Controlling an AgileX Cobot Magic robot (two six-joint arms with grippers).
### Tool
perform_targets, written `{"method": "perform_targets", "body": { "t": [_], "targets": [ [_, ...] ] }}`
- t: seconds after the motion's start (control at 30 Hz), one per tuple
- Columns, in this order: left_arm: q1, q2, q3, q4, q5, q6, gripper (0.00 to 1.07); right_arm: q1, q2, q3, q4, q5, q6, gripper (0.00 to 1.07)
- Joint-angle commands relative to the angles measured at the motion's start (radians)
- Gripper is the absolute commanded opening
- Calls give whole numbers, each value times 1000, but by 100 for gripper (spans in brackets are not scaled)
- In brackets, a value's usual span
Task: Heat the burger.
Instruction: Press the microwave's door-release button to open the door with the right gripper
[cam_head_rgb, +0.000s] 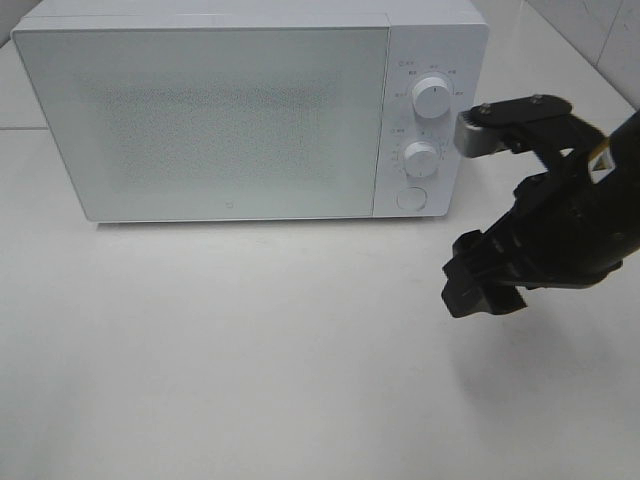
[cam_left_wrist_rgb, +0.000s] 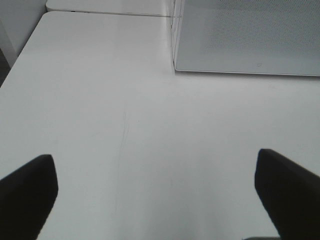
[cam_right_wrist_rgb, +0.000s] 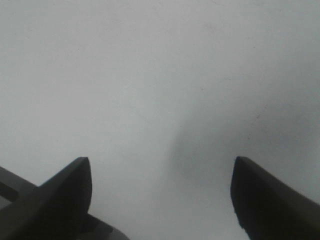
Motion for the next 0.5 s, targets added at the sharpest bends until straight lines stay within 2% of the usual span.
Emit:
{"method": "perform_targets", "body": {
  "t": [0.03,0.1,0.17,0.27,0.5],
  "targets": [
    [1,-15,3,-9,-14,0,100,-1,-129,-3,-29,111,-1,75],
    [1,-15,3,-9,-14,0,100,-1,-157,-3,-34,135,-2,75],
    [1,-15,3,-9,-14,0,100,-1,-261,-3,-79,226,-4,75],
    [1,-15,3,-9,-14,0,100,-1,-290,-3,-79,245,-4,75],
    [1,-15,3,-9,-14,0,100,-3,-496,35,-79,320,-4,75]
  ]
}}
